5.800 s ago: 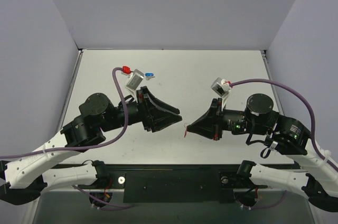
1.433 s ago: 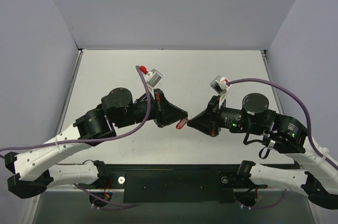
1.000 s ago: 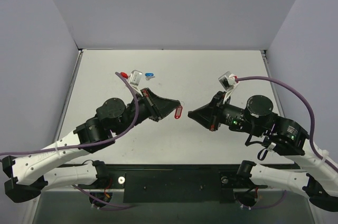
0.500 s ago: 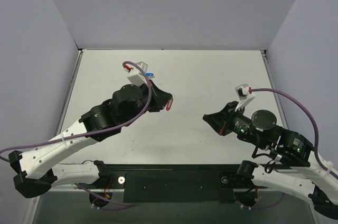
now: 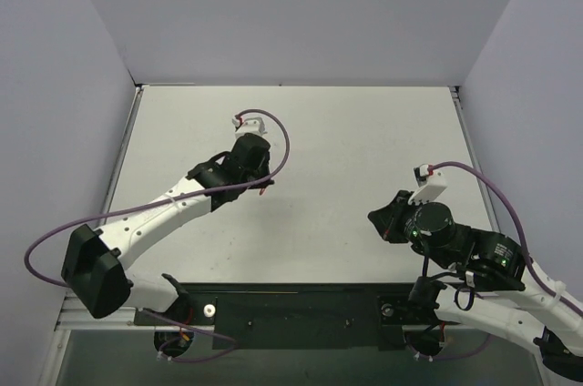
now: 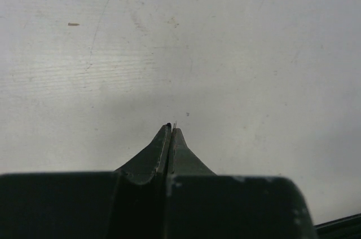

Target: Remove the keys from the keyring

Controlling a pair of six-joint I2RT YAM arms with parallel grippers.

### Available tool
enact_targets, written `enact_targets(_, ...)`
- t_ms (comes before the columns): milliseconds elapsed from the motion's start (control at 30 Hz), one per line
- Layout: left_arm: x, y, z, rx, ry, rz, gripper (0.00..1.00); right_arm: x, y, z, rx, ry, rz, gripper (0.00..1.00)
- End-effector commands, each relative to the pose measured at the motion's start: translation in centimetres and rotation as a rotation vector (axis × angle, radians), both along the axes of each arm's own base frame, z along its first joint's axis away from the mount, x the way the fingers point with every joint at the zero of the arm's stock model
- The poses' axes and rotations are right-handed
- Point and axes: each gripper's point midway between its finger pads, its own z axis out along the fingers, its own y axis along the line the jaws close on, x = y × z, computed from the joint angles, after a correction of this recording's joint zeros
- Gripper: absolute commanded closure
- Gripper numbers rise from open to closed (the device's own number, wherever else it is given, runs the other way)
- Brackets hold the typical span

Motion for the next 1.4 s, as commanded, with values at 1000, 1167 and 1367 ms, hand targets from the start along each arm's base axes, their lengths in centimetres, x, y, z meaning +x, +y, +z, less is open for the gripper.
enact_targets(1000, -3.2, 6.9, 3.9, 0.052, -0.049, -0.061, 0.14, 5.3, 2.6, -1.2, -0.107, 0.158, -0.031, 1.0)
enact_targets(1167, -5.7, 10.2, 4.0, 0.077, -0.111, -0.029, 0.14, 7.6, 4.0, -2.6, -0.161, 0.236, -0.04, 1.0)
enact_targets(1367, -6.9, 13.1, 2.8, 0.089, -0.213, 0.035, 0.14, 9.5, 8.3, -3.5, -0.15, 0.297, 0.046, 1.0)
